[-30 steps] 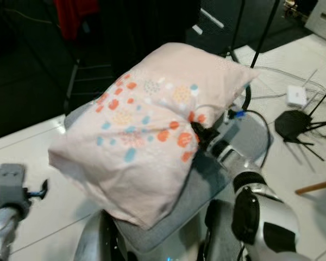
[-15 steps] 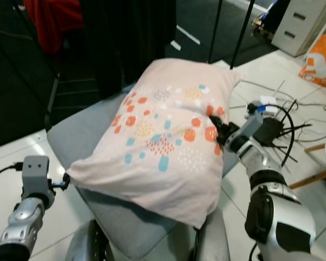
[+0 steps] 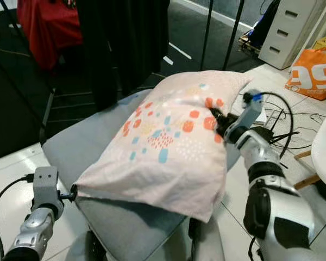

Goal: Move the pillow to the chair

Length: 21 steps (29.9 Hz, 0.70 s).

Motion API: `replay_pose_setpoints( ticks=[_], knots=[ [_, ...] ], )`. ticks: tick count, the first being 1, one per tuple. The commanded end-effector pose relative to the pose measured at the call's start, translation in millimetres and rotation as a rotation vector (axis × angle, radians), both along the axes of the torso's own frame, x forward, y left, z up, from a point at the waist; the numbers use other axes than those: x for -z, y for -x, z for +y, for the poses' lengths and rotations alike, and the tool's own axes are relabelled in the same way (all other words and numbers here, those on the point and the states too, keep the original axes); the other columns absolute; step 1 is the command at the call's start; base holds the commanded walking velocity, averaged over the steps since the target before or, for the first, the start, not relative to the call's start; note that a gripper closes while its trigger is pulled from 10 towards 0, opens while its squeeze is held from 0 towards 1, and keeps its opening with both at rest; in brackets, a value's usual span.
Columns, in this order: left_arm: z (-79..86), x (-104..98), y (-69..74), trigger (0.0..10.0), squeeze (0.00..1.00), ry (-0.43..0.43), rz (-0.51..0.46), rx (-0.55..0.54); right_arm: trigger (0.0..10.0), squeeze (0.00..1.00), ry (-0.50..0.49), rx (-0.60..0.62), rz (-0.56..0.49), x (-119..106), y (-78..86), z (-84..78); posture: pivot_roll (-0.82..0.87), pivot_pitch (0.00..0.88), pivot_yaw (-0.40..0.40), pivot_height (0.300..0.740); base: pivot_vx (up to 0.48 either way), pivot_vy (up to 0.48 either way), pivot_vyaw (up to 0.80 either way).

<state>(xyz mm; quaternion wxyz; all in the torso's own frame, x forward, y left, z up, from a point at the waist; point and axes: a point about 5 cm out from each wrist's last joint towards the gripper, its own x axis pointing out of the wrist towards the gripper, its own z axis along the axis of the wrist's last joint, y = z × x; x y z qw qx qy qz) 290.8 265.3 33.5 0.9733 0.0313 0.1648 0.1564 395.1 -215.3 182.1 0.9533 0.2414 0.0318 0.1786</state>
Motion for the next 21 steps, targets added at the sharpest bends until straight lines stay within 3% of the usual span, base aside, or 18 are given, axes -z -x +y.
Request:
replay_pose_setpoints(
  ticks=[1,4,10,21],
  knots=[
    [2.9,7.2,5.1,10.0,0.00,0.010,0.040,-0.018,0.0,0.00,0.010,0.017,-0.056,-8.8,-0.9,-3.0,-0.16,0.076,-0.012,0.537,0.000,0.000,0.00],
    [4.1,8.8,5.3,10.0,0.00,0.006,0.060,-0.018,0.0,0.00,0.009,0.012,-0.051,-6.9,-1.0,-0.8,-0.16,0.076,-0.012,0.542,-0.305,0.000,0.00],
    [0.3,23.9,13.6,10.0,0.00,0.012,0.131,-0.007,0.0,0.00,0.019,0.006,-0.024,1.2,-0.2,3.9,-0.16,0.072,-0.013,0.565,0.000,0.000,0.00],
    [-8.1,44.8,30.3,10.0,0.00,0.055,0.204,-0.003,0.0,0.00,0.043,0.043,0.056,23.1,7.4,-4.3,-0.16,0.071,-0.018,0.598,0.000,0.000,0.00]
  ],
)
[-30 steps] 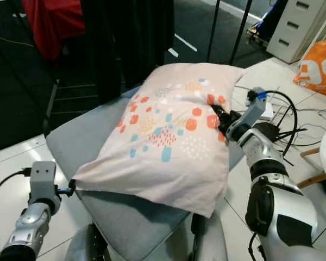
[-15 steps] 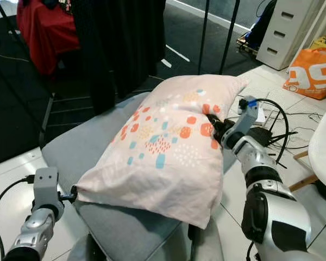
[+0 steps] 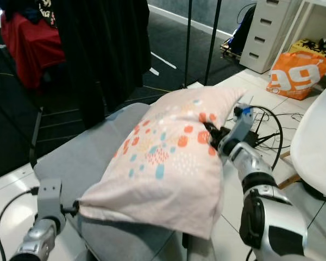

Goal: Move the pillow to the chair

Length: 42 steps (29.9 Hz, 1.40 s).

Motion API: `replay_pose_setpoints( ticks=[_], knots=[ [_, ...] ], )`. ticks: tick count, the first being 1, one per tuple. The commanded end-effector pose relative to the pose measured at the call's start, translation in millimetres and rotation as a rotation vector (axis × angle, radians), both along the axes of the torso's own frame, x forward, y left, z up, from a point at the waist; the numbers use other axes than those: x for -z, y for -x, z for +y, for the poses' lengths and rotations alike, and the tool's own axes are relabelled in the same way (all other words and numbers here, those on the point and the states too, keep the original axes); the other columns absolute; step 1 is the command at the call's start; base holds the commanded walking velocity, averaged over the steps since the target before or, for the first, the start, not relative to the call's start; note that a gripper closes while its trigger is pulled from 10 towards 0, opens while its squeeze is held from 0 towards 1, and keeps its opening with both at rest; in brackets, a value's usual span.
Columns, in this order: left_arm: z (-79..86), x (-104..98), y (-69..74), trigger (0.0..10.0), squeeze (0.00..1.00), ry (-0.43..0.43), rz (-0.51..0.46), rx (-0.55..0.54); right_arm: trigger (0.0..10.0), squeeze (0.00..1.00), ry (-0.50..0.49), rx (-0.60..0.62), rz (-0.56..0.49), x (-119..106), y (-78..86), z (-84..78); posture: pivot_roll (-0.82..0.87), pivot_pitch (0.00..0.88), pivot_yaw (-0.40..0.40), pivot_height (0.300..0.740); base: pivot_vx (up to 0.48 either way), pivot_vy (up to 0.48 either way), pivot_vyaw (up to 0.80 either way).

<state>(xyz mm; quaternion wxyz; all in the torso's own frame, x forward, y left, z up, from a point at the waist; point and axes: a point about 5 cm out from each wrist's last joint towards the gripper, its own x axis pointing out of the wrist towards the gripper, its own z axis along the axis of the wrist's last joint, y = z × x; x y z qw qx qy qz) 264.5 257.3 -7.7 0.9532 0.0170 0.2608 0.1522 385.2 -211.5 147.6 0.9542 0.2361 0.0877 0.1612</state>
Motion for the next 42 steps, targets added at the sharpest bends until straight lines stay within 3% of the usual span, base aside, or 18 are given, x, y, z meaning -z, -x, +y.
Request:
replay_pose_setpoints(
  ticks=[1,3,7,25,42],
  knots=[
    [-1.1,8.8,9.5,10.0,0.00,0.004,0.035,0.006,0.0,0.00,0.018,0.041,-0.043,-6.7,-0.3,-10.5,-0.17,0.073,-0.022,0.603,0.000,0.000,0.00],
    [-1.1,8.8,9.5,10.0,0.00,0.004,0.035,0.006,0.0,0.00,0.018,0.041,-0.043,-6.7,-0.3,-10.5,-0.17,0.073,-0.022,0.603,0.000,0.000,0.00],
    [0.3,20.9,23.6,10.0,0.00,0.026,0.096,-0.007,0.0,0.00,0.022,0.045,-0.020,0.4,2.6,-11.7,-0.16,0.073,-0.028,0.617,-0.120,0.000,0.00],
    [0.1,23.6,26.4,10.0,0.00,0.003,0.117,0.006,0.0,0.00,0.023,0.024,-0.037,-3.4,0.8,-7.9,-0.16,0.072,-0.031,0.659,-0.188,0.000,0.00],
    [0.7,23.7,27.4,10.0,0.00,-0.018,0.115,0.024,0.0,0.00,0.031,0.021,-0.036,-2.6,0.4,-5.4,-0.16,0.073,-0.035,0.706,0.000,0.000,0.00]
  ],
)
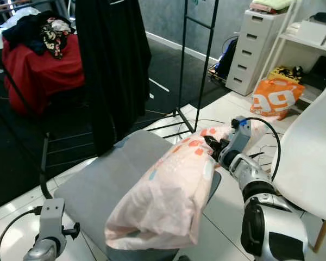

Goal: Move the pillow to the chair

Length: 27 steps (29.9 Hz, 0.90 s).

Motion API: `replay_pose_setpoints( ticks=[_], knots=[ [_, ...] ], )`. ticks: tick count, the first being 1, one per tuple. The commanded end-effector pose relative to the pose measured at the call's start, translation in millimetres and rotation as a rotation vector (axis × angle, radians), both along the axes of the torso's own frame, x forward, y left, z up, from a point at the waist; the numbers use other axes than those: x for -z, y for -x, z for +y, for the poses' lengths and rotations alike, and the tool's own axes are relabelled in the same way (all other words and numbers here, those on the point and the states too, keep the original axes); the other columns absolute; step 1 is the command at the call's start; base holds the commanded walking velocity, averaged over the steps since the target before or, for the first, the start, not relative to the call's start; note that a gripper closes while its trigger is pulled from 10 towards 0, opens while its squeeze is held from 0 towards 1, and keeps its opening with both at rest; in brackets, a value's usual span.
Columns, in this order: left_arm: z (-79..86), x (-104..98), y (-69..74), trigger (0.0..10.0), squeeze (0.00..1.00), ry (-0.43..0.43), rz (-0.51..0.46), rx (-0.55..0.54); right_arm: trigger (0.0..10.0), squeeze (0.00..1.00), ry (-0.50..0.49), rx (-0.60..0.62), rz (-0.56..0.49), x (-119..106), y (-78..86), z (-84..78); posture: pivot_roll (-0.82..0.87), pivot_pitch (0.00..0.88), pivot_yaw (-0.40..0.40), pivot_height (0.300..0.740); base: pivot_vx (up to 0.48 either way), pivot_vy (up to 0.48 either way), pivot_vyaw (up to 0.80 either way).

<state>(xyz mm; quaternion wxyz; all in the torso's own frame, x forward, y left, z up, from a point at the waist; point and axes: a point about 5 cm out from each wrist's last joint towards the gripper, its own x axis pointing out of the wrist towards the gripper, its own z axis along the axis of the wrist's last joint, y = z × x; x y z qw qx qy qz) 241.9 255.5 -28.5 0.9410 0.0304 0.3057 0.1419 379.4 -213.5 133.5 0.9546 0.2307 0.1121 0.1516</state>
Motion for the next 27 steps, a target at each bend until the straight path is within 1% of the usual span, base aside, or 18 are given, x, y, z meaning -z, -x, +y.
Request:
replay_pose_setpoints(
  ticks=[1,12,13,15,16,17,18,20,21,22,23,24,25,26,27],
  knots=[
    [2.5,2.9,4.8,10.0,0.00,-0.011,0.018,0.003,0.0,0.00,0.011,0.014,-0.085,-16.6,-5.3,-3.4,-0.16,0.073,-0.035,0.706,0.000,0.000,0.00],
    [2.4,3.1,5.0,10.0,0.00,-0.009,0.017,0.004,0.0,0.00,0.014,0.015,-0.078,-14.8,-4.7,-3.4,-0.16,0.072,-0.035,0.729,0.000,0.000,0.00],
    [1.9,3.5,5.3,10.0,0.00,-0.009,0.019,0.006,0.0,0.00,0.023,0.013,-0.064,-10.5,-3.3,-2.8,-0.16,0.072,-0.036,0.734,0.000,0.000,0.00],
    [1.9,3.5,5.3,10.0,0.00,-0.009,0.019,0.006,0.0,0.00,0.023,0.013,-0.064,-10.5,-3.3,-2.8,-0.16,0.072,-0.036,0.734,0.000,0.000,0.00],
    [0.5,5.1,6.1,10.0,0.00,-0.004,0.033,0.009,0.0,0.00,0.037,0.016,-0.030,-0.7,0.4,-2.8,-0.16,0.070,-0.041,0.739,0.000,0.000,0.00],
    [0.5,5.1,6.1,10.0,0.00,-0.004,0.033,0.009,0.0,0.00,0.037,0.016,-0.030,-0.7,0.4,-2.8,-0.16,0.070,-0.041,0.739,0.000,0.000,0.00],
    [-1.7,7.7,7.6,10.0,0.00,0.004,0.056,0.015,0.0,0.00,0.054,0.022,0.018,13.2,6.2,-3.2,-0.15,0.071,-0.044,0.740,0.000,0.000,0.00],
    [-6.1,12.8,11.2,10.0,0.00,0.019,0.101,0.028,0.0,0.00,0.105,0.022,0.142,48.0,23.4,-2.3,-0.15,0.068,-0.045,0.740,0.000,0.000,0.00],
    [-6.1,12.8,11.2,10.0,0.00,0.019,0.101,0.028,0.0,0.00,0.105,0.022,0.142,48.0,23.4,-2.3,-0.15,0.068,-0.045,0.740,0.000,0.000,0.00],
    [-8.5,15.7,13.4,10.0,0.00,0.036,0.121,0.025,0.0,0.00,0.128,0.017,0.205,64.0,32.4,-0.5,-0.15,0.068,-0.045,0.740,0.000,0.000,0.00],
    [-8.5,15.7,13.4,10.0,0.00,0.036,0.121,0.025,0.0,0.00,0.128,0.017,0.205,64.0,32.4,-0.5,-0.15,0.068,-0.045,0.740,0.000,0.000,0.00],
    [-12.6,18.9,15.8,10.0,0.00,0.072,0.136,0.020,2.2,0.00,0.188,0.001,0.274,82.3,43.6,2.6,-0.16,0.068,-0.042,0.740,0.000,0.000,0.00],
    [-12.6,18.9,15.8,10.0,0.00,0.072,0.136,0.020,2.2,0.00,0.188,0.001,0.274,82.3,43.6,2.6,-0.16,0.068,-0.042,0.740,0.000,0.000,0.00],
    [-19.7,23.1,18.4,10.0,0.00,0.091,0.162,0.038,10.0,0.00,0.246,-0.005,0.357,104.0,59.2,4.4,-0.16,0.062,-0.042,0.740,0.000,0.000,0.00],
    [-19.7,23.1,18.4,10.0,0.00,0.091,0.162,0.038,10.0,0.00,0.246,-0.005,0.357,104.0,59.2,4.4,-0.16,0.062,-0.042,0.740,0.000,0.000,0.00]
  ],
)
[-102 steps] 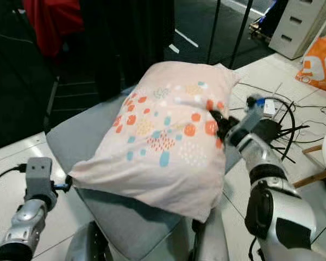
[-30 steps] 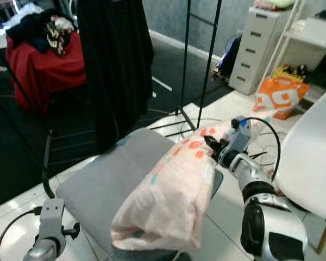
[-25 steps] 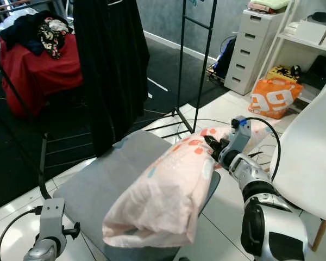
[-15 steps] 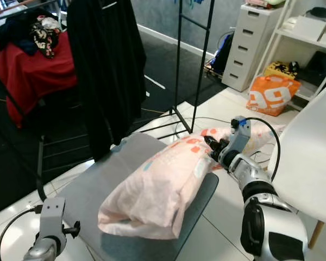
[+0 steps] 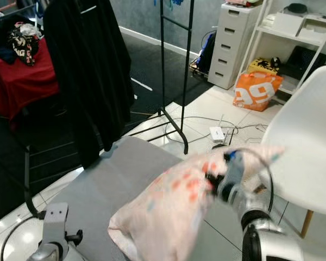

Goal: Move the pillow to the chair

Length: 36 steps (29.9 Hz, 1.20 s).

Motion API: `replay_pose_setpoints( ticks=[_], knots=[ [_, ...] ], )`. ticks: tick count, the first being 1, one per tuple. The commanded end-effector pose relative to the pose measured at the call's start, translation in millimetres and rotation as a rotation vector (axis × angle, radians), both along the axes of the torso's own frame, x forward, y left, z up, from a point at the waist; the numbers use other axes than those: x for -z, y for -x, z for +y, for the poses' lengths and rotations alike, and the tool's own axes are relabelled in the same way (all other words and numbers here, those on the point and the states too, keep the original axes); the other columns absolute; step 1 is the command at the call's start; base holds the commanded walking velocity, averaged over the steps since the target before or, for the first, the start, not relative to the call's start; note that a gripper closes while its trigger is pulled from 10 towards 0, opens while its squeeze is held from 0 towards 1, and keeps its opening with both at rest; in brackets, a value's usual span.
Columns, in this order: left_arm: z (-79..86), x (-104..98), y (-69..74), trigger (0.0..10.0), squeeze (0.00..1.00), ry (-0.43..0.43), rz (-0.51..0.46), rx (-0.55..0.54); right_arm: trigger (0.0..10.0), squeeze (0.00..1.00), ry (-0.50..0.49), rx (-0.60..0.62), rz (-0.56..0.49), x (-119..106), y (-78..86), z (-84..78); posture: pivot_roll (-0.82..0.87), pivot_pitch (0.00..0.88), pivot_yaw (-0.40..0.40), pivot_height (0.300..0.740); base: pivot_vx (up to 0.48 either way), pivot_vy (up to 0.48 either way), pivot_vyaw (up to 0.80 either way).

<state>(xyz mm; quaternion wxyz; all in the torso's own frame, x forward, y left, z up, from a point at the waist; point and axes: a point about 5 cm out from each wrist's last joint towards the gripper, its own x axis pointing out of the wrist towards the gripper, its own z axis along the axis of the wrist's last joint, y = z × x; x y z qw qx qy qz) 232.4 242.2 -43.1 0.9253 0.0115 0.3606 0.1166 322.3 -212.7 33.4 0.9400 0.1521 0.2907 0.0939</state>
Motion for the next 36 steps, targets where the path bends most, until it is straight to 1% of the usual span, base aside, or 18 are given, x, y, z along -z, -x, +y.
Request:
replay_pose_setpoints(
  ticks=[1,2,3,4,5,6,8,9,12,13,15,20,23,26,29,34,35,36],
  knots=[
    [-17.8,14.1,12.1,10.0,0.00,0.024,0.095,0.067,10.0,0.00,0.065,-0.002,0.087,23.6,18.7,3.0,-0.15,0.059,-0.046,0.740,0.000,0.000,0.00],
    [-17.8,14.1,12.1,10.0,0.00,0.024,0.095,0.067,10.0,0.00,0.065,-0.002,0.087,23.6,18.7,3.0,-0.15,0.059,-0.046,0.740,0.000,0.000,0.00],
    [-31.7,19.8,15.9,10.0,0.00,-0.040,0.156,0.206,10.0,0.00,0.101,0.037,0.170,42.4,37.3,-0.8,-0.15,0.057,-0.047,0.740,0.000,0.000,0.00],
    [-40.3,23.3,18.8,10.0,0.00,-0.092,0.195,0.305,10.0,0.00,0.120,0.068,0.220,52.8,49.0,-3.7,-0.15,0.057,-0.047,0.740,0.000,0.000,0.00],
    [-40.3,23.3,18.8,10.0,0.00,-0.092,0.195,0.305,10.0,0.00,0.120,0.068,0.220,52.8,49.0,-3.7,-0.15,0.057,-0.047,0.740,0.000,0.000,0.00],
    [-51.4,27.3,22.4,10.0,0.00,-0.130,0.230,0.408,10.0,0.00,0.239,0.002,0.285,63.8,62.0,-5.7,-0.15,0.049,-0.047,0.740,0.000,0.000,0.00],
    [-51.4,27.3,22.4,10.0,0.00,-0.130,0.230,0.408,10.0,0.00,0.239,0.002,0.285,63.8,62.0,-5.7,-0.15,0.049,-0.047,0.740,0.000,0.000,0.00],
    [-59.5,29.9,25.0,10.0,0.00,-0.148,0.252,0.477,10.0,0.00,0.241,0.005,0.302,68.2,67.1,-4.2,-0.16,0.046,-0.046,0.740,0.000,0.000,0.00],
    [-64.0,31.0,26.0,10.0,0.00,-0.143,0.260,0.497,10.0,0.00,0.259,0.001,0.308,70.0,69.0,-3.7,-0.16,0.038,-0.048,0.740,0.000,0.000,0.00],
    [-66.8,31.2,25.7,10.0,0.00,-0.128,0.260,0.492,10.0,0.00,0.283,0.001,0.312,70.9,70.1,-4.7,-0.16,0.033,-0.048,0.740,0.000,0.000,0.00],
    [-67.7,30.6,24.3,10.0,0.00,-0.117,0.256,0.476,10.0,0.00,0.286,0.026,0.308,70.0,69.1,-6.4,-0.16,0.029,-0.052,0.740,0.000,0.000,0.00],
    [-65.9,30.3,24.2,10.0,0.00,-0.111,0.255,0.465,10.0,0.00,0.314,0.054,0.302,68.0,66.9,-9.8,-0.16,0.022,-0.053,0.740,0.000,0.000,0.00],
    [-63.5,30.4,25.0,10.0,0.00,-0.128,0.263,0.493,10.0,0.00,0.325,0.077,0.289,65.7,63.4,-9.8,-0.16,0.022,-0.052,0.740,0.000,0.000,0.00],
    [-63.5,30.4,24.9,10.0,0.00,-0.121,0.260,0.486,10.0,0.00,0.330,0.082,0.286,66.7,65.3,-11.2,-0.16,0.026,-0.050,0.740,0.000,0.000,0.00],
    [-63.3,29.7,23.9,10.0,0.00,-0.117,0.252,0.480,10.0,0.00,0.328,0.100,0.278,67.0,66.4,-13.1,-0.16,0.030,-0.048,0.740,0.000,-0.116,0.00],
    [-63.3,29.6,23.9,10.0,0.00,-0.113,0.248,0.475,10.0,0.00,0.296,0.163,0.236,61.2,60.6,-17.9,-0.16,0.034,-0.047,0.740,0.000,-0.370,0.00],
    [-63.3,29.7,23.9,10.0,0.00,-0.113,0.248,0.475,10.0,0.00,0.274,0.190,0.219,58.4,57.8,-19.6,-0.16,0.034,-0.047,0.740,0.000,-0.375,0.00],
    [-63.2,29.7,24.0,10.0,0.00,-0.111,0.247,0.473,10.0,0.00,0.245,0.226,0.180,51.0,50.4,-22.9,-0.16,0.038,-0.044,0.740,0.000,-0.375,0.00]
  ],
)
